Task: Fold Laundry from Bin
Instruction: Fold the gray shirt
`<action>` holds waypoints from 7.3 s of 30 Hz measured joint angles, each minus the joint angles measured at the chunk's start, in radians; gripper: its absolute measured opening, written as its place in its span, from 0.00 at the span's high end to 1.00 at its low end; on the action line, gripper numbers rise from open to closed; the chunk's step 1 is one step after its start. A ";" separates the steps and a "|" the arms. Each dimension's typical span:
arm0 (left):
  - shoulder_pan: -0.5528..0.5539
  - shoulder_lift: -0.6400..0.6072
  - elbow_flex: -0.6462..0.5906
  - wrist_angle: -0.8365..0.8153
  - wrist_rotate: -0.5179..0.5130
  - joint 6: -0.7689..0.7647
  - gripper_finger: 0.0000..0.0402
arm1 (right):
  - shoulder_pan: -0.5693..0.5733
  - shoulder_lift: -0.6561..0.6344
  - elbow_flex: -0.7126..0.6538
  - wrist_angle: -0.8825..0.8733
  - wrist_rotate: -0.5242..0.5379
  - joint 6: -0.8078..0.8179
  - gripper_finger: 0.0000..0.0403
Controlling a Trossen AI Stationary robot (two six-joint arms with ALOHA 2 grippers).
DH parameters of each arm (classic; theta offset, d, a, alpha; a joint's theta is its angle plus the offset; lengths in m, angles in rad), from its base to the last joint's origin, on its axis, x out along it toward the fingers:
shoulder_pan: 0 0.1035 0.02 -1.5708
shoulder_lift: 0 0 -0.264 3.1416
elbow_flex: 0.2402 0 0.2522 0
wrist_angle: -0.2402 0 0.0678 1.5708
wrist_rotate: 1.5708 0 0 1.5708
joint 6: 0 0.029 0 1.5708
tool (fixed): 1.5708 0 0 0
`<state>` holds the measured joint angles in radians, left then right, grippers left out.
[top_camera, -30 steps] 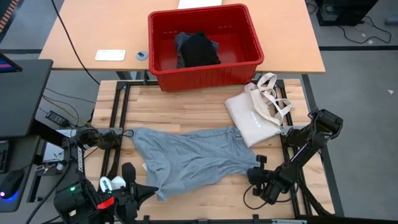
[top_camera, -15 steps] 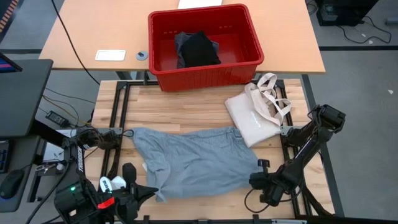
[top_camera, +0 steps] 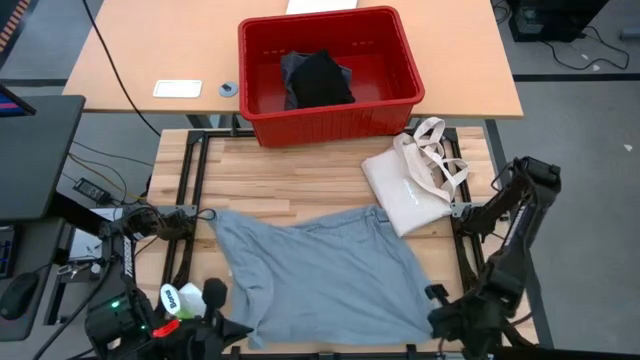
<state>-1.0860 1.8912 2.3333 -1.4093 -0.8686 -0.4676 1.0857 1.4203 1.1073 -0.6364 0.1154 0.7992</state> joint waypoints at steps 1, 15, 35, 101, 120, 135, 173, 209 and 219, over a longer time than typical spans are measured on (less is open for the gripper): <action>0.001 0.000 0.000 -0.001 0.056 -0.034 0.98 | 0.010 -0.009 0.003 0.014 -0.014 0.013 0.98; 0.008 -0.003 -0.023 -0.162 0.213 -0.324 0.98 | 0.043 -0.027 0.004 -0.243 0.162 0.182 0.98; 0.314 -0.116 -0.540 -0.161 0.144 -0.197 0.98 | -0.348 -0.027 0.004 -0.436 0.438 0.010 0.98; 0.326 -0.313 -1.462 0.829 0.579 -0.332 0.52 | -0.342 0.118 -0.229 -0.135 0.405 0.149 0.41; 0.341 -0.234 -1.458 0.432 0.664 -0.490 0.52 | -0.223 0.164 -0.210 -0.500 -0.055 0.372 0.52; 0.314 -0.247 -1.228 0.332 0.666 -0.435 0.52 | -0.227 0.066 -0.114 -0.423 0.437 0.399 0.52; 0.437 -0.226 -1.440 0.558 0.659 -0.322 0.52 | -0.382 0.067 -0.375 -0.184 0.122 0.279 0.53; 0.417 -0.220 -1.117 0.625 0.298 -0.133 0.52 | -0.181 0.067 -0.148 -0.012 0.666 0.078 0.54; 0.598 -0.220 -1.312 1.163 -0.288 0.211 0.52 | -0.295 0.067 -0.150 0.357 1.006 -0.466 0.54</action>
<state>-0.4884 1.6707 1.0210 -0.2463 -1.1569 -0.2567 0.7903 1.4868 0.9570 -0.2795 1.1218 0.3330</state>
